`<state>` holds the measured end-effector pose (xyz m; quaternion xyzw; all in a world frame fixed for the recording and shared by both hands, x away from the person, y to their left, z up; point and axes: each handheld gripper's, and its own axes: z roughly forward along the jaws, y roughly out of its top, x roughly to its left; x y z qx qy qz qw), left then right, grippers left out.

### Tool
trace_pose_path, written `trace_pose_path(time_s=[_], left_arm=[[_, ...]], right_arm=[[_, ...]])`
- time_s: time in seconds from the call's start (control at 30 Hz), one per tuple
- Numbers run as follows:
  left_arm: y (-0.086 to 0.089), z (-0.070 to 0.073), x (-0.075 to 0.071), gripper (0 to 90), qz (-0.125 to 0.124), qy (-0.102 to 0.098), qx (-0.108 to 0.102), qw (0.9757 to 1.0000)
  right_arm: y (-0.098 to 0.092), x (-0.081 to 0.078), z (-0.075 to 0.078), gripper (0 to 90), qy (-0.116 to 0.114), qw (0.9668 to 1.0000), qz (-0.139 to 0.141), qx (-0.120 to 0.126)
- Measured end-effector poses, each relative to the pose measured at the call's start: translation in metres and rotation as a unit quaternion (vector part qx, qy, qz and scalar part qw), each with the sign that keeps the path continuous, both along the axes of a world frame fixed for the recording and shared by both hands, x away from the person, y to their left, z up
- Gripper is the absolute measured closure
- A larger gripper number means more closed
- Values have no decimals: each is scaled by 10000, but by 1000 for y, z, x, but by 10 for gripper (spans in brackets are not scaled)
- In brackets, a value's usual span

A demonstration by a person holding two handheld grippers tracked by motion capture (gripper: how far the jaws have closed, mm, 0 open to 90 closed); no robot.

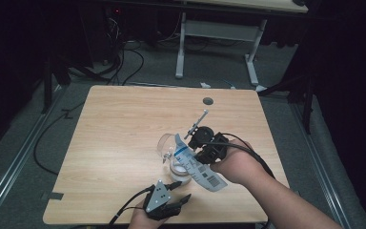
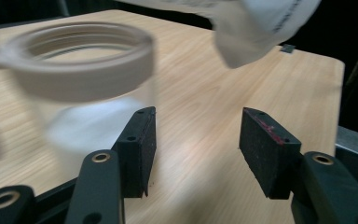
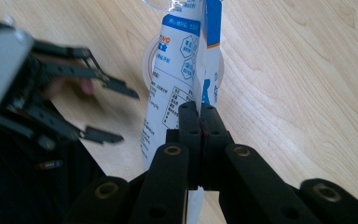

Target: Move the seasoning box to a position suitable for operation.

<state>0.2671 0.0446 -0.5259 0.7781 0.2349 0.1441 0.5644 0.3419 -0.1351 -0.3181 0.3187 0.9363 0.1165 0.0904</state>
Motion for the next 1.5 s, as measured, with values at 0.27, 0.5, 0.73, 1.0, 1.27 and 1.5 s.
trace_pose_path(time_s=[0.27, 0.5, 0.73, 1.0, 1.27, 1.5], left_arm=[[52, 3, 15, 467, 554, 180, -289, 9979], [84, 4, 30, 467, 1082, 45, -245, 9938], [107, 4, 36, 468, 1417, 38, -323, 9894], [112, 4, 38, 469, 1487, 62, -379, 9881], [112, 5, 38, 471, 1486, 82, -379, 9881], [113, 5, 38, 471, 1509, 91, -419, 9876]], right_arm=[[-6, 1, -4, 898, 21, 10000, -44, 9], [-14, 4, -5, 898, 12, 9999, -151, 59], [-26, 11, -7, 898, 14, 9995, -299, 43], [-45, 27, -21, 900, 58, 9983, -575, -51], [-60, 40, -35, 899, 104, 9969, -784, -44], [-76, 52, -46, 898, 164, 9949, -1000, 22]])
